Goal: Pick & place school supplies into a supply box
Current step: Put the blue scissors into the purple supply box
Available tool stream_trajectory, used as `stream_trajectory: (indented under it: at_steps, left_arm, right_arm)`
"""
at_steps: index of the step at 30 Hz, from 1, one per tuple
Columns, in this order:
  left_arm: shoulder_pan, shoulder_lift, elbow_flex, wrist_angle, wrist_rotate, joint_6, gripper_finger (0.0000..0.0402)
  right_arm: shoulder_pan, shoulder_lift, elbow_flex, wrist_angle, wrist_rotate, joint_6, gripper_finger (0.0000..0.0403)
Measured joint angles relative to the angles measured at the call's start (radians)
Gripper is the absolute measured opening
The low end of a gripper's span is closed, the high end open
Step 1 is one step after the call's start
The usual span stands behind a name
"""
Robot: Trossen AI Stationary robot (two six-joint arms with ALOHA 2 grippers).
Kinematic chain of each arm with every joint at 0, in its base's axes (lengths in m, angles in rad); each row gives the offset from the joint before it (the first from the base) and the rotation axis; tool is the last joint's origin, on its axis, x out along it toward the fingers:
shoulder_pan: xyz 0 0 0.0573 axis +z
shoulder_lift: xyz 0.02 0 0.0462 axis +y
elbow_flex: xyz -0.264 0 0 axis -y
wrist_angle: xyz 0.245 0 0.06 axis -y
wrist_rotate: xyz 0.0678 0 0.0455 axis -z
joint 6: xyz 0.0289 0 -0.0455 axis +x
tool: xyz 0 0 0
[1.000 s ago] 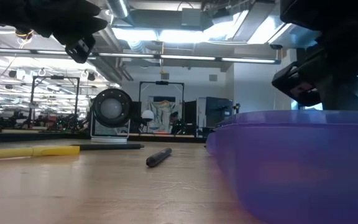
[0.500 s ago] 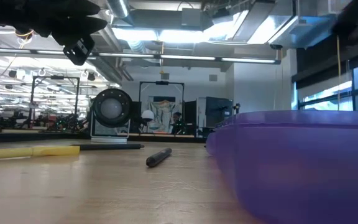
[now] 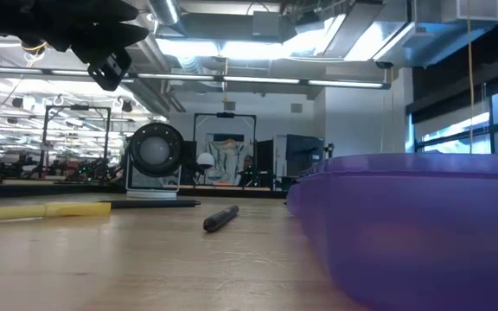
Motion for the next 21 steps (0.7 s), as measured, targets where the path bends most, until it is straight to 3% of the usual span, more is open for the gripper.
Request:
stream_trajectory:
  at_steps: [6, 10, 15, 21]
  left_arm:
    - [0.0, 0.0, 0.0, 0.002, 0.0, 0.0, 0.0095]
    - [0.0, 0.0, 0.0, 0.002, 0.0, 0.0, 0.0091]
    - [0.0, 0.0, 0.0, 0.002, 0.0, 0.0, 0.0093]
    - [0.0, 0.0, 0.0, 0.002, 0.0, 0.0, 0.0093]
  right_arm:
    - [-0.001, 0.0, -0.005, -0.009, -0.023, -0.002, 0.0144]
    - [-0.002, 0.01, -0.005, -0.076, -0.026, 0.113, 0.0151]
    - [-0.002, 0.064, -0.005, -0.159, -0.01, 0.181, 0.0197]
    - [-0.003, 0.123, -0.005, -0.135, -0.008, 0.207, 0.0243]
